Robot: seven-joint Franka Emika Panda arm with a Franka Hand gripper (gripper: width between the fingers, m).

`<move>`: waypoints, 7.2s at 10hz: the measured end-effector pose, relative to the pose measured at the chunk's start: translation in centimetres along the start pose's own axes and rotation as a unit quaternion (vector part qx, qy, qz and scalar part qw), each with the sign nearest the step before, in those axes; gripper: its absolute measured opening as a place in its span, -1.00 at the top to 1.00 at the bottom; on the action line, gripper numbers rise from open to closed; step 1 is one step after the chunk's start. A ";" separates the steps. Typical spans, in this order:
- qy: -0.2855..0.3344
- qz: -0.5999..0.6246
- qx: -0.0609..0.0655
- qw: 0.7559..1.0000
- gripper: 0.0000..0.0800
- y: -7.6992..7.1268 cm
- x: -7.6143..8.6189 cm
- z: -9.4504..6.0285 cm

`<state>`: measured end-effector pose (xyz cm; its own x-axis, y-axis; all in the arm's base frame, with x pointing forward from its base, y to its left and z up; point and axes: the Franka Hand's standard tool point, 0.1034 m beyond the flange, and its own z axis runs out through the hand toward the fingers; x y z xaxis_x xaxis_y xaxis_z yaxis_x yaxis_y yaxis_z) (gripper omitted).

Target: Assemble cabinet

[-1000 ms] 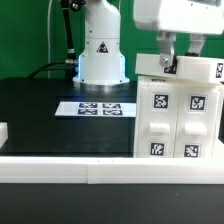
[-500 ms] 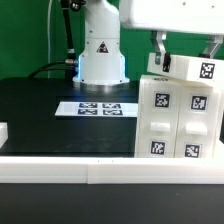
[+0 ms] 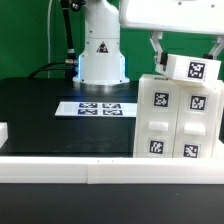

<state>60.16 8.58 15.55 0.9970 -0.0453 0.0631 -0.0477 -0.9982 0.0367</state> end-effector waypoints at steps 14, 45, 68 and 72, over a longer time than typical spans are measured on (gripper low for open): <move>0.003 0.562 0.069 0.824 -0.40 -1.0 0.7 0.0; 0.023 -0.515 0.019 0.857 -0.99 -0.8 2.5 -2.2; -0.024 -0.706 -0.010 0.708 -0.39 1.4 1.2 0.0; -0.022 -0.613 -0.013 0.790 -0.39 1.5 1.2 0.1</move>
Offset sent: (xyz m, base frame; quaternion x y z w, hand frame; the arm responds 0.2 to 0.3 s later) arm -0.0095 -0.0057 -0.0011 0.0080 0.0169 0.2164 0.9761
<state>61.28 7.08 15.61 0.2958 0.9526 -0.0711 0.9544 -0.2917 0.0630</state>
